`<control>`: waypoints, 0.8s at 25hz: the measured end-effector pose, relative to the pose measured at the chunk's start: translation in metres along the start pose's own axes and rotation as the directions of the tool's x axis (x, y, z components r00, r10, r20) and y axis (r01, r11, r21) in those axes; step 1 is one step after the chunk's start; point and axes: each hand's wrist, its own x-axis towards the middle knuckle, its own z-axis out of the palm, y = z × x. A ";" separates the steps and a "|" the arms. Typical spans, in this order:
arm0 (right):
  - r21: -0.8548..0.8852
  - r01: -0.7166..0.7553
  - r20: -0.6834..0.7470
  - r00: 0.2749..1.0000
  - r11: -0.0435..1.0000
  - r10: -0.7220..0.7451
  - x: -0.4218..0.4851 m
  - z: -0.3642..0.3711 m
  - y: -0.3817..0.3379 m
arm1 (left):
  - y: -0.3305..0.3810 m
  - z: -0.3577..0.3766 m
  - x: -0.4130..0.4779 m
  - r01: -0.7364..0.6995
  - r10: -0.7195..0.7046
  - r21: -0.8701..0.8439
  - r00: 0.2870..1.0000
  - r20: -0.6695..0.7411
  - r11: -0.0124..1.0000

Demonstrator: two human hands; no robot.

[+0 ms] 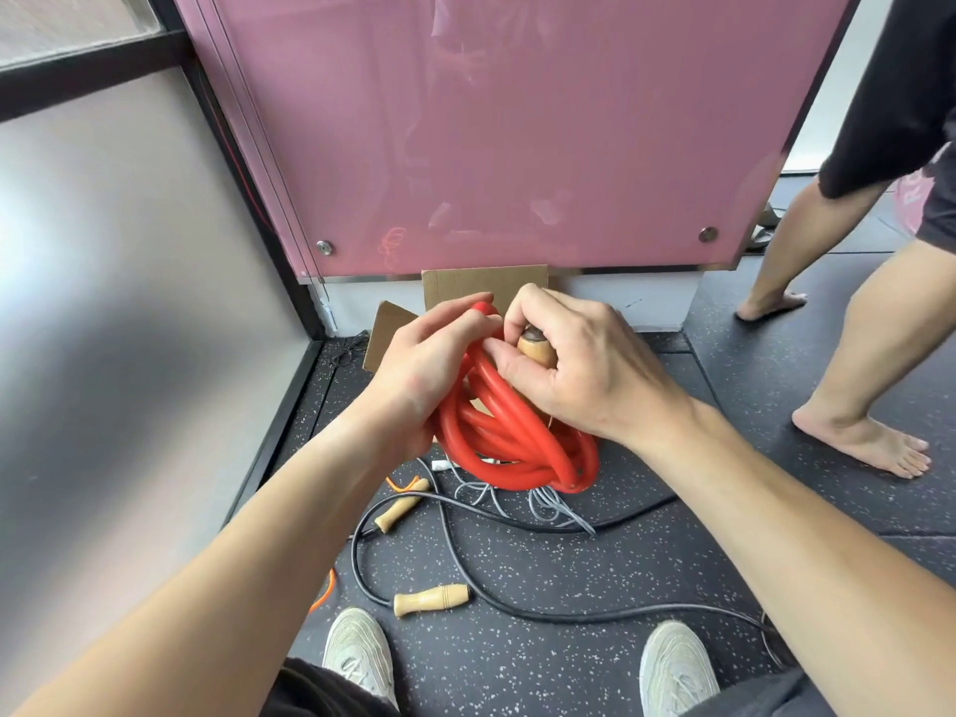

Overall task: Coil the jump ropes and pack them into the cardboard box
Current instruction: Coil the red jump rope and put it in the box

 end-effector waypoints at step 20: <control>0.143 -0.230 -0.149 0.957 0.963 0.250 -0.003 -0.007 0.027 | -0.013 0.011 -0.006 -0.111 0.112 -0.032 0.993 0.033 0.993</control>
